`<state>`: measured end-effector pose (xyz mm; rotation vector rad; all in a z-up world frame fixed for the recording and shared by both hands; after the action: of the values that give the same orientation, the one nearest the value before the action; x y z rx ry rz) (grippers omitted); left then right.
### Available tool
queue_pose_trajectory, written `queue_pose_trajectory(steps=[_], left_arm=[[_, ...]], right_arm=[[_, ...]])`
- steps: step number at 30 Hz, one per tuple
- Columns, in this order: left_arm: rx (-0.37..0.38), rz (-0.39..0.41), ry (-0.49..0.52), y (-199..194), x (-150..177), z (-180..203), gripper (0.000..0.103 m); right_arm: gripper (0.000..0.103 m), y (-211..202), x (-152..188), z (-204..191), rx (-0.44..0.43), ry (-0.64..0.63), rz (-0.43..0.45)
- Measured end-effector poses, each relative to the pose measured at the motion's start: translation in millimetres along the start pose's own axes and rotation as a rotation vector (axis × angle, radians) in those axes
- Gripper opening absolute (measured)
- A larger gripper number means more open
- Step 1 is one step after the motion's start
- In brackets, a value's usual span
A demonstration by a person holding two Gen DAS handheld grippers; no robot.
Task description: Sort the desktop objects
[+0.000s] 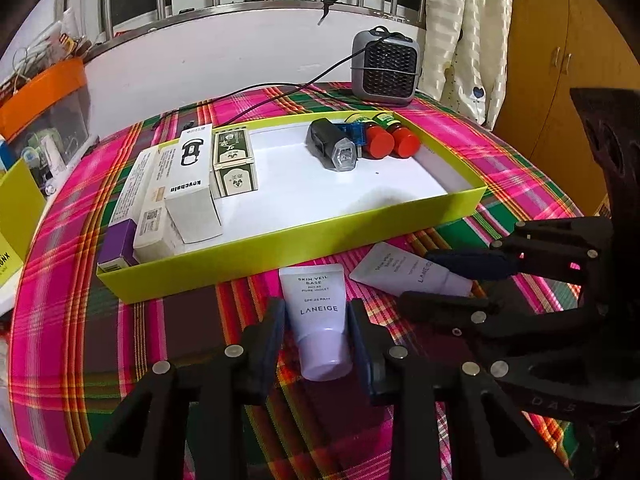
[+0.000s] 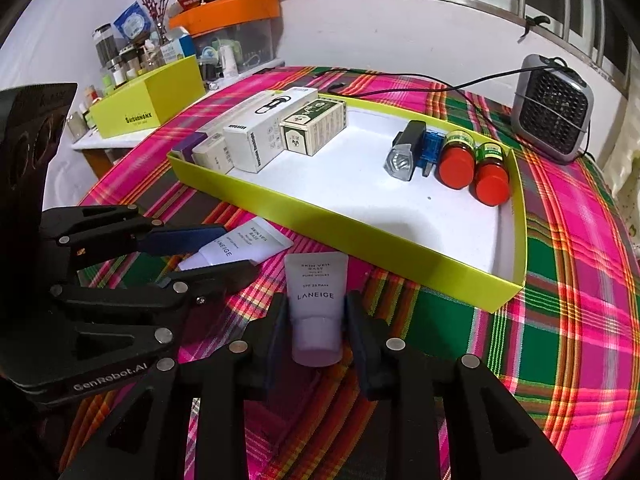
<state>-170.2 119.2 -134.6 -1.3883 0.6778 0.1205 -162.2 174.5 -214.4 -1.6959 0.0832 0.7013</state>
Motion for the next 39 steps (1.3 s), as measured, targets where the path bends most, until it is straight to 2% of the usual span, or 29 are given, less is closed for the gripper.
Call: queue_pose_trajectory(steps=[10, 25, 39], left_arm=[[-0.002, 0.003, -0.008, -1.9, 1.3, -1.3, 0.032], [0.049, 0.012, -0.066, -12.2, 11.1, -2.9, 0.031], [0.082, 0.072, -0.074, -32.2, 2.8, -1.2, 0.031]], right_arm=[[0.03, -1.0, 1.5, -0.2, 0.029, 0.005, 0.019], [0.029, -12.3, 12.8, -2.8, -0.008, 0.049, 0.04], [0.029, -28.2, 4.8, -4.8, -0.026, 0.067, 0.092]])
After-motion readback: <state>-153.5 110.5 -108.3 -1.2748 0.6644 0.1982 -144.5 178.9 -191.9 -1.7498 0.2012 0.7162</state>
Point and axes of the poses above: each gripper's, at about its wrist camera, not at the fingertips, and y roughly the way its jaws point, z to its right, x to its underside, the point moved 10 cm from there along y, roughly the way its jaws point, and after that the axes turned 9 degrees about -z, right-handed, at the moved point
